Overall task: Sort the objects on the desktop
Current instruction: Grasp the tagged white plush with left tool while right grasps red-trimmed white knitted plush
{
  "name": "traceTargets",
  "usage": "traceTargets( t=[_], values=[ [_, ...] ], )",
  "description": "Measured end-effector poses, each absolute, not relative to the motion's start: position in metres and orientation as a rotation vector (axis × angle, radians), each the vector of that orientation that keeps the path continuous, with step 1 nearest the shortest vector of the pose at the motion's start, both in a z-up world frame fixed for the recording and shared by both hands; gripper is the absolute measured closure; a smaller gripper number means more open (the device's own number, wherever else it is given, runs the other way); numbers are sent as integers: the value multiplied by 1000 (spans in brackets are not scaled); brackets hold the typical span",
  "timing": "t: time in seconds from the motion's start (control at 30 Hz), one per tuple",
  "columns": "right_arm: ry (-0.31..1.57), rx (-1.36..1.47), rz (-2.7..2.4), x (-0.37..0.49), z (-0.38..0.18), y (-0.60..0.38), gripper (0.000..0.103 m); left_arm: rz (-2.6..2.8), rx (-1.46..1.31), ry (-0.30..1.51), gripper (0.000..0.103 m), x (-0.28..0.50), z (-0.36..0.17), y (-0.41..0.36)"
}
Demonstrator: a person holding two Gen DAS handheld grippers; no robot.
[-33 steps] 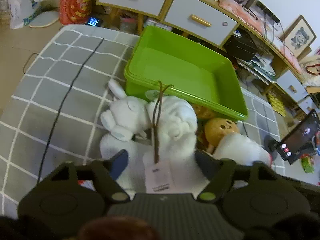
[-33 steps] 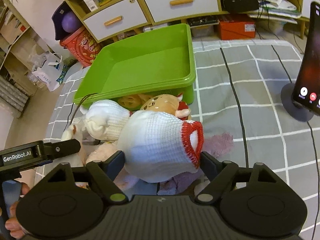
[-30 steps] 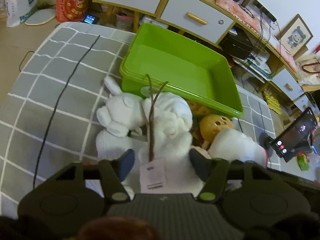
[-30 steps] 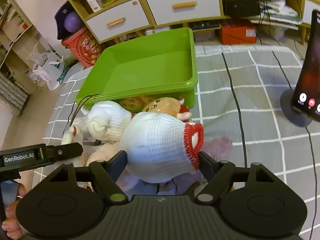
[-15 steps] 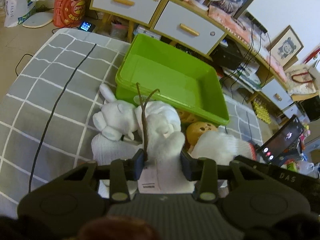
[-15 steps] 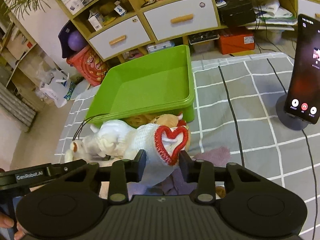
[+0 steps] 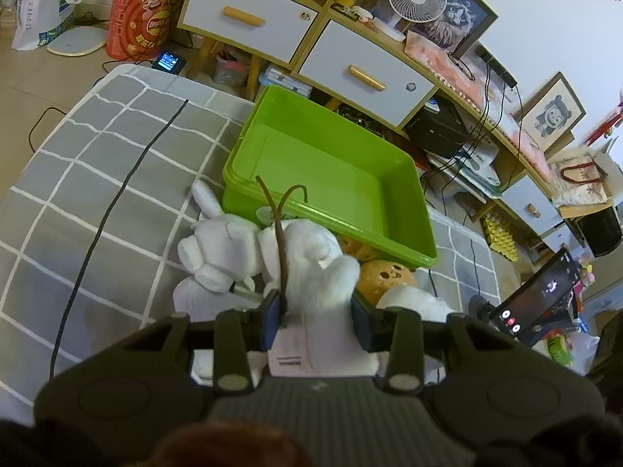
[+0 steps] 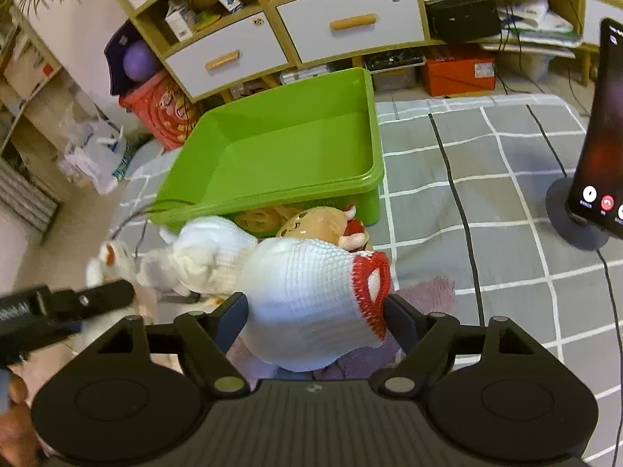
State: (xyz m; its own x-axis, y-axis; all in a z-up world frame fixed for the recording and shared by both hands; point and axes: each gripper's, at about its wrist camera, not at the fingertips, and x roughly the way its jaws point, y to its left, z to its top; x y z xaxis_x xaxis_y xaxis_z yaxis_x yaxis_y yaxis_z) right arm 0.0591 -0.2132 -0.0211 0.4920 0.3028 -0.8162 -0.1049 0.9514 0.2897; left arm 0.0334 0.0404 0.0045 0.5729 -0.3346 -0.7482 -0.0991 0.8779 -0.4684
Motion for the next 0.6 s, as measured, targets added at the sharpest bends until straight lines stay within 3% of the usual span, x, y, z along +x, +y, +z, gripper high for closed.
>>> traceTargets(
  t=[0.13, 0.4, 0.6],
  values=[
    [1017, 202, 251, 58, -24, -213, 24, -138, -524, 937, 67, 34, 10, 45],
    [978, 165, 274, 55, -18, -213, 40, -113, -562, 897, 67, 38, 15, 55],
    [989, 259, 293, 57, -15, -231, 44, -98, -588, 882, 67, 45, 16, 58]
  ],
)
